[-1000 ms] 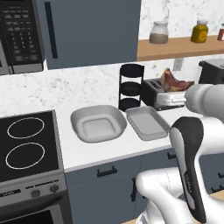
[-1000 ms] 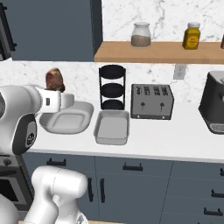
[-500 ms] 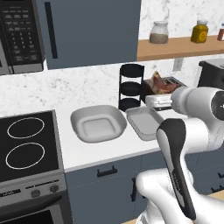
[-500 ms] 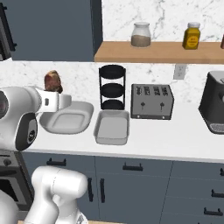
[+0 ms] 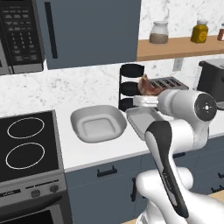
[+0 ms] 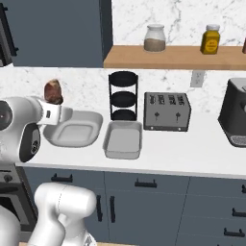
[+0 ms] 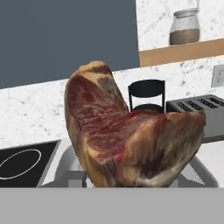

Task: Place one avocado and one steak in each tupperware on the nearby counter, to pack two identical lunches.

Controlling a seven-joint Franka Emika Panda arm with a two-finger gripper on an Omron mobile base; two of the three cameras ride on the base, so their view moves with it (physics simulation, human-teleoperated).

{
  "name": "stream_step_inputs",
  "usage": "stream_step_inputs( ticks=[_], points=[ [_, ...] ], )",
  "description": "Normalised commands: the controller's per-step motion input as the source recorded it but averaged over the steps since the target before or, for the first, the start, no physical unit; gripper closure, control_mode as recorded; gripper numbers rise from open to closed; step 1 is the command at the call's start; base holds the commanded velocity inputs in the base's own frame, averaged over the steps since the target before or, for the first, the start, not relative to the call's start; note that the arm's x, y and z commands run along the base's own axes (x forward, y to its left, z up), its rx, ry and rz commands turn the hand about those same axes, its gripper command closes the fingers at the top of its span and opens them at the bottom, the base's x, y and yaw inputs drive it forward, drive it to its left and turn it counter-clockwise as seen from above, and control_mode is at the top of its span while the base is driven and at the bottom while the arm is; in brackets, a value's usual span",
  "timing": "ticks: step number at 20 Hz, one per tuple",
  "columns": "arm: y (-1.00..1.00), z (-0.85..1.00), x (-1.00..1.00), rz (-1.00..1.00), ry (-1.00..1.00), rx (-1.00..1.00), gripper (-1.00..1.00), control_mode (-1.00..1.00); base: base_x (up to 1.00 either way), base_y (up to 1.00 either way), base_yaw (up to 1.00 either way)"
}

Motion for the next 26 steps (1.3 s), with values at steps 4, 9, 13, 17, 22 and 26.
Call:
stream_step_inputs(
  ticks=[4, 9, 13, 17, 22, 26],
  points=[
    [0.27, -0.26, 0.33, 0.04, 0.1, 0.11, 1.0, -1.0, 0.0, 0.0, 0.0],
    [0.29, -0.42, 0.46, 0.04, 0.08, 0.0, 1.0, -1.0, 0.0, 0.0, 0.0],
    [0.29, -0.45, 0.47, 0.03, 0.06, 0.0, 1.0, -1.0, 0.0, 0.0, 0.0],
    [0.3, -0.55, 0.52, 0.03, 0.07, 0.0, 1.0, -1.0, 0.0, 0.0, 0.0],
    [0.23, -0.54, 0.47, 0.03, 0.07, 0.0, 1.0, -1.0, 0.0, 0.0, 0.0],
    [0.22, -0.38, 0.4, 0.02, 0.02, 0.0, 1.0, -1.0, 0.0, 0.0, 0.0]
  ],
)
